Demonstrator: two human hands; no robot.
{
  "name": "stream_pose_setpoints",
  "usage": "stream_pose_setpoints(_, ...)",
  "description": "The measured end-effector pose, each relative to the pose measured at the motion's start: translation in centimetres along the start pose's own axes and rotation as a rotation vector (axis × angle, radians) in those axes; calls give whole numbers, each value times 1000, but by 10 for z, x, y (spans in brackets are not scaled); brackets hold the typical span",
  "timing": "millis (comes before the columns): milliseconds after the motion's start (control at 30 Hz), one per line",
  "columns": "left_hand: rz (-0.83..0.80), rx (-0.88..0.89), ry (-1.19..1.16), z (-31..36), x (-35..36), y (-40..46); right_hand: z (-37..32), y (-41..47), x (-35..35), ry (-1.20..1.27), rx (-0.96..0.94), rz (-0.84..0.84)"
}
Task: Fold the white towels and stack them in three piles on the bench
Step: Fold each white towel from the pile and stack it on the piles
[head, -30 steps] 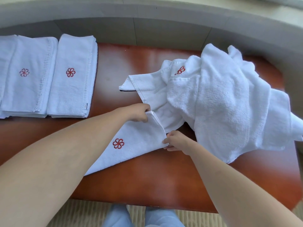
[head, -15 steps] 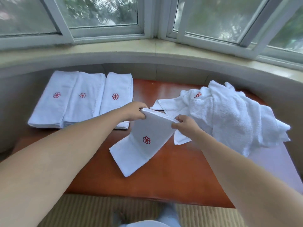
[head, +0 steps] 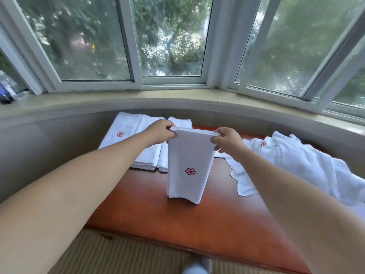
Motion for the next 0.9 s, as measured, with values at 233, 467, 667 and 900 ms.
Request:
stream_pose_setpoints(233,58,-34,-52,-16,-44,7,-41,24,16,5,-79,52)
stream_pose_setpoints(467,86,-57,-57,-26,-66,61,-56,77,28,30,-75,104)
stream_pose_setpoints(667,123,-87,-35,-38,-71,119,-56,141,34,12,-72,117)
stream_pose_setpoints(900,181,-83,-63,-53,-73,184,-48,203,39,50,-36,128)
Point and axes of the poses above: each hand's wrist, its own y-axis towards the middle knuckle, its own x-axis out of the palm, z = x × y, the point moved 8 cm from there along y, towards the middle knuckle, and after that the axes turned 3 degrees about -y, right-handed, at the moved point
